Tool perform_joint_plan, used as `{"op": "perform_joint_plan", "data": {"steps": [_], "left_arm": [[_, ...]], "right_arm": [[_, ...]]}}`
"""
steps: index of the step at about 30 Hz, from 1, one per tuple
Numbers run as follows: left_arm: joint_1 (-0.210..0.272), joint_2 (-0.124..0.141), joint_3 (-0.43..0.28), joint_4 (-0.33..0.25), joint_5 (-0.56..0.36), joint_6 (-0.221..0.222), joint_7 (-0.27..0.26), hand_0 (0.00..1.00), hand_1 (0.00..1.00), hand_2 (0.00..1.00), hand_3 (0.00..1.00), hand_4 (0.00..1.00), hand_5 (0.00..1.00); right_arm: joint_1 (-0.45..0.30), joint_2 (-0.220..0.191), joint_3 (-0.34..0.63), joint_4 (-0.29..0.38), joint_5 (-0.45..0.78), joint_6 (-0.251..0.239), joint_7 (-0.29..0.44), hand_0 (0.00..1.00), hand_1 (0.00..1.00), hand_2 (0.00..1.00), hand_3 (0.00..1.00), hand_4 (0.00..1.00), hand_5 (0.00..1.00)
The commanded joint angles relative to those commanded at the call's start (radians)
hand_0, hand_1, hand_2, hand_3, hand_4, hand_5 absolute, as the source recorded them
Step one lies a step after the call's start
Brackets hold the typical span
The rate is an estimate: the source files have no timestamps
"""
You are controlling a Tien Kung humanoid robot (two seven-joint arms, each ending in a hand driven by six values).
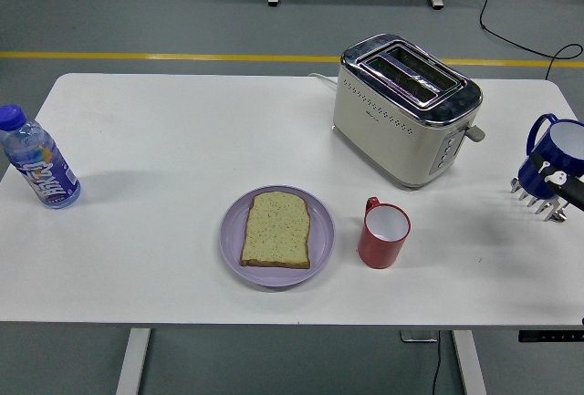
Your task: Pick up the cup,pour liquid into bread,place the cup on the desk
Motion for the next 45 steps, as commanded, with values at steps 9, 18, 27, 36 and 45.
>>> {"op": "perform_joint_plan", "data": {"steps": [9,18,27,36,45], "left_arm": [[-0.003,0.001,0.006,0.0,-0.01,-0.002,-0.003,0.69,0.756,0.773,0.611,0.396,0.998],[-0.006,0.002,0.01,0.0,-0.016,-0.004,-0.004,0.69,0.756,0.773,0.611,0.396,0.998],[-0.007,0.003,0.012,0.0,-0.019,-0.004,-0.005,0.69,0.756,0.773,0.611,0.396,0.998],[-0.008,0.003,0.015,-0.001,-0.021,-0.003,-0.005,0.69,0.756,0.773,0.611,0.396,0.998],[-0.011,0.003,0.019,-0.001,-0.029,-0.003,-0.008,0.69,0.756,0.773,0.611,0.396,0.998]], "right_arm": [[-0.015,0.016,-0.04,-0.003,0.005,-0.006,0.03,0.452,0.387,0.519,0.538,0.657,0.002],[-0.016,0.027,-0.08,-0.017,-0.01,-0.015,0.05,0.453,0.387,0.517,0.538,0.662,0.002],[-0.005,0.038,-0.113,-0.031,-0.027,-0.026,0.068,0.458,0.388,0.518,0.538,0.653,0.002],[0.0,0.048,-0.14,-0.048,-0.027,-0.03,0.077,0.46,0.389,0.518,0.538,0.65,0.002],[0.005,0.059,-0.169,-0.068,-0.033,-0.031,0.084,0.468,0.393,0.518,0.539,0.647,0.002]]}}
